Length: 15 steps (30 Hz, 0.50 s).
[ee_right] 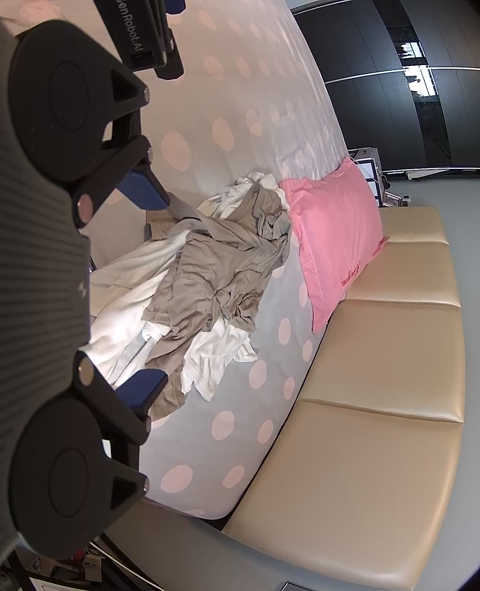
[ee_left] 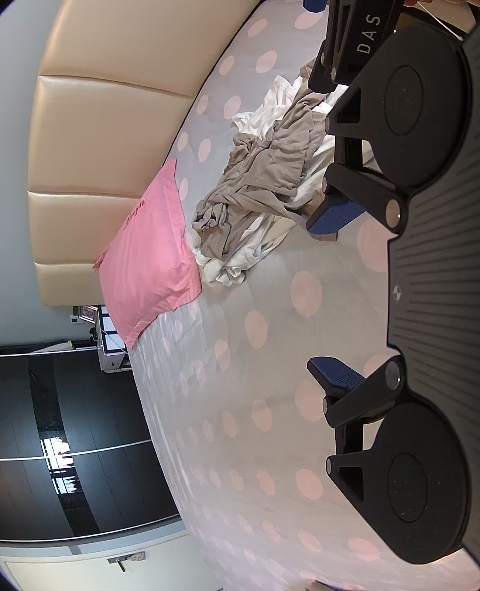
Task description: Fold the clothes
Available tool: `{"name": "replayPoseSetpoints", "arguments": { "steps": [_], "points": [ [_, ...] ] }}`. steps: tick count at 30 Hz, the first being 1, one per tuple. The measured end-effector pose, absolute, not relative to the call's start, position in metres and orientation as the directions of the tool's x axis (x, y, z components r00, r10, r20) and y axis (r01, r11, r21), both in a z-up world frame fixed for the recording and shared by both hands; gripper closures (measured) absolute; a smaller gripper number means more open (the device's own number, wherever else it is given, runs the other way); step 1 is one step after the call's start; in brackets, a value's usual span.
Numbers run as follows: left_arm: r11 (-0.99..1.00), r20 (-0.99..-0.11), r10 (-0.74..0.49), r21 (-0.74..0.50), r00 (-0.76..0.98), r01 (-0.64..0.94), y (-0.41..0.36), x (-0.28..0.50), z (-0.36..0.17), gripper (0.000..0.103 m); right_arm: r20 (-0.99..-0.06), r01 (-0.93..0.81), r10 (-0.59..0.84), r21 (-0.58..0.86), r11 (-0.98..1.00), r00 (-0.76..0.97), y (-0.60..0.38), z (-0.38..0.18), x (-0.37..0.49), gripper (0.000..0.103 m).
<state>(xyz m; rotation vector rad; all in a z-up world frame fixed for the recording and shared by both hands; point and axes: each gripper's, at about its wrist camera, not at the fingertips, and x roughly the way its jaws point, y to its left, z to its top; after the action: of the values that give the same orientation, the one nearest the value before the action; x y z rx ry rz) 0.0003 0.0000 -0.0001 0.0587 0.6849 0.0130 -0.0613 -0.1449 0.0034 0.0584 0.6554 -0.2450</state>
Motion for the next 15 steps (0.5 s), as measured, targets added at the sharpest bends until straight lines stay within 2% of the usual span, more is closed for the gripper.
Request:
{"name": "replayPoseSetpoints", "arguments": {
  "steps": [15],
  "points": [
    [0.998, -0.64, 0.031, 0.055, 0.768, 0.005, -0.0009, -0.002, -0.0014, 0.031, -0.611, 0.231, -0.202, -0.033, 0.972, 0.765, -0.1344, -0.0004, -0.0637, 0.009]
  ]
}}
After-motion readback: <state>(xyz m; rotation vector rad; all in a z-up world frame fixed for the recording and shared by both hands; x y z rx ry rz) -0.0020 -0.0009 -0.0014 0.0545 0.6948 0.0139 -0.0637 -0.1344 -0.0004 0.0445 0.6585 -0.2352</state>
